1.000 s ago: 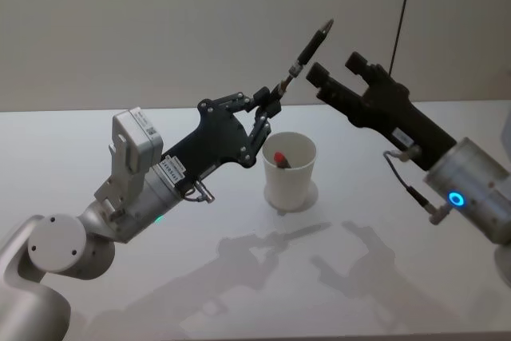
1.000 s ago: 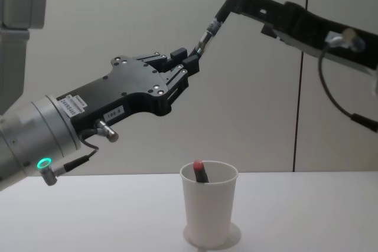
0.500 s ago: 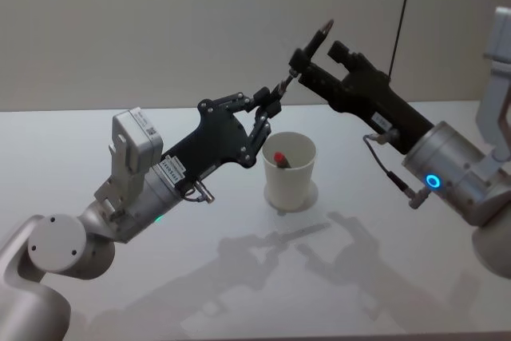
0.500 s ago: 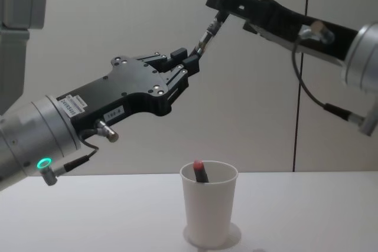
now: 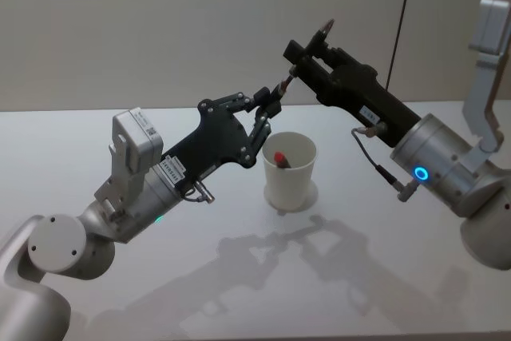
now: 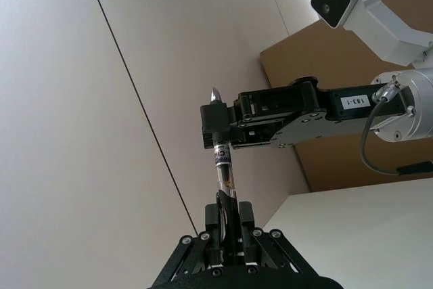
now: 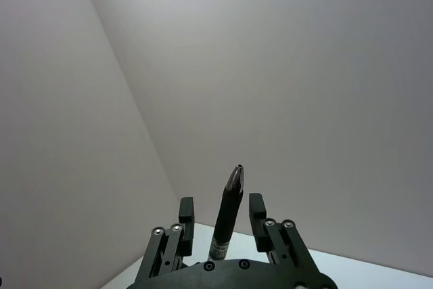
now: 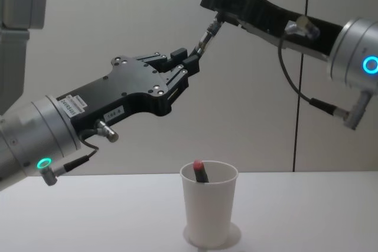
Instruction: Place the pen into the pen holder.
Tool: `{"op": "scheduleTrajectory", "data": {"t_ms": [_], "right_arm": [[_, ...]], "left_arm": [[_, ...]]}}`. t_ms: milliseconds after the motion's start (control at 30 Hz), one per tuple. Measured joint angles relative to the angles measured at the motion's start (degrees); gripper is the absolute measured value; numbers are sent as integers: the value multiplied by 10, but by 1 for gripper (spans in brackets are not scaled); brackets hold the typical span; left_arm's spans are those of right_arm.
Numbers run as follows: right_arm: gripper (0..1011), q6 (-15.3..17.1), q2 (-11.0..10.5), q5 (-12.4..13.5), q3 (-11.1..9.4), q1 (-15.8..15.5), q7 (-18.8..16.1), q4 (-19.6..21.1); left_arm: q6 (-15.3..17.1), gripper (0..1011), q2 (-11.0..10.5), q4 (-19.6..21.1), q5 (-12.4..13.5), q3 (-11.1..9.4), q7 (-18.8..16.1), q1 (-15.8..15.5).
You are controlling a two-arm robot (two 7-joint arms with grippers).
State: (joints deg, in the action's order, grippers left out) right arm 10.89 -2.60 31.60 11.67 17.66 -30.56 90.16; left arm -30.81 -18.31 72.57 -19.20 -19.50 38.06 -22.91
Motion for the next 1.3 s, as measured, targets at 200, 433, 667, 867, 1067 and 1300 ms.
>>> {"op": "scheduleTrajectory", "data": {"t_ms": [200,433,667,867,1067,1300], "right_arm": [[357,0,1,0,1,3,-1,-3],[135,1,3,1,3,6,-3,-5],[132,1,3,1,3,7,-2,-6],[132,1,3,1,3,7,-2,-7],[131,1,3,1,4,8,-3,-7],[131,1,4,1,4,8,-3,-8]], "left_arm": [[0,181,0,0,0,0,0,0],[0,181,0,0,0,0,0,0],[0,272,0,0,0,0,0,0],[0,450,0,0,0,0,0,0],[0,669,0,0,0,0,0,0],[0,880,0,0,0,0,0,0]]}}
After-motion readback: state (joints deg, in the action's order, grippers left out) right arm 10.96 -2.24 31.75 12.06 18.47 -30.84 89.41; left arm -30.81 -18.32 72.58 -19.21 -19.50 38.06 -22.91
